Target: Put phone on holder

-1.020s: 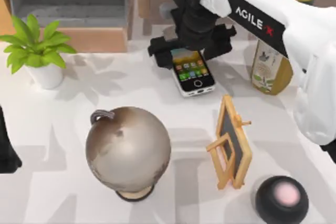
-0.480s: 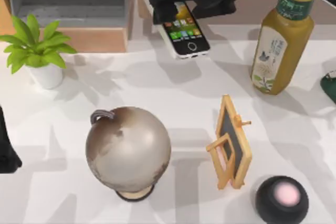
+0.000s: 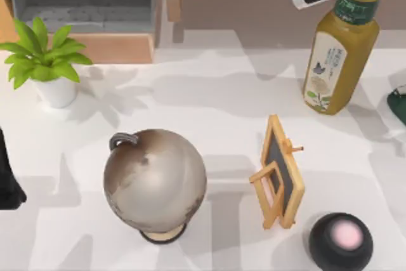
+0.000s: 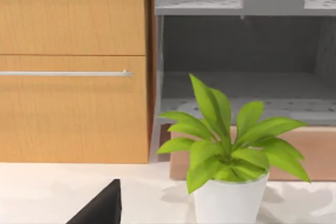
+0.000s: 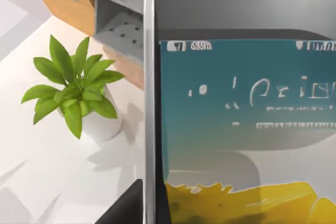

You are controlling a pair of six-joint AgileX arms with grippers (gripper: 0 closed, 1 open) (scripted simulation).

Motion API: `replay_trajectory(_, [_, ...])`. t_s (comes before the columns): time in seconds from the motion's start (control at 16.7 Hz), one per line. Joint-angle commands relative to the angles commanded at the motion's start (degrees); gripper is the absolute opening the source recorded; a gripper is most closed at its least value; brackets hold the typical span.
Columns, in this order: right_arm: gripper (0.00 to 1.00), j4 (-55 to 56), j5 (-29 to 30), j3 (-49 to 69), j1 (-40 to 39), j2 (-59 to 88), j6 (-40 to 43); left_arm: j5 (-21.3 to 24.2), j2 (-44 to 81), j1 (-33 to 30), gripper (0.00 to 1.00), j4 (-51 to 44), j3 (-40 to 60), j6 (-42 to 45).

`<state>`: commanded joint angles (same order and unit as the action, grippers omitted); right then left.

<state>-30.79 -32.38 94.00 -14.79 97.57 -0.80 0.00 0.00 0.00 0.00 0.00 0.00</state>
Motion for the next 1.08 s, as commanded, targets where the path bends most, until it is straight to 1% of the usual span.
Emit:
replay_trajectory(0.24, [0.0, 14.7, -8.21, -17.42, 11.53, -11.74, 5.03, 0.0, 0.0, 0.0, 1.0, 0.0, 0.0, 0.0])
replay_trajectory(0.54, [0.0, 32.63, -15.32, -37.92, 27.11, -19.63, 11.4, 0.0, 0.0, 0.0, 1.0, 0.0, 0.0, 0.0])
replay_trajectory(0.84, [0.0, 46.68, -19.14, -53.77, 39.99, -21.56, 16.6, 0.0, 0.0, 0.0, 1.0, 0.0, 0.0, 0.0])
replay_trajectory(1.08, [0.0, 52.52, -20.27, -60.38, 45.44, -21.17, 18.85, 0.0, 0.0, 0.0, 1.0, 0.0, 0.0, 0.0])
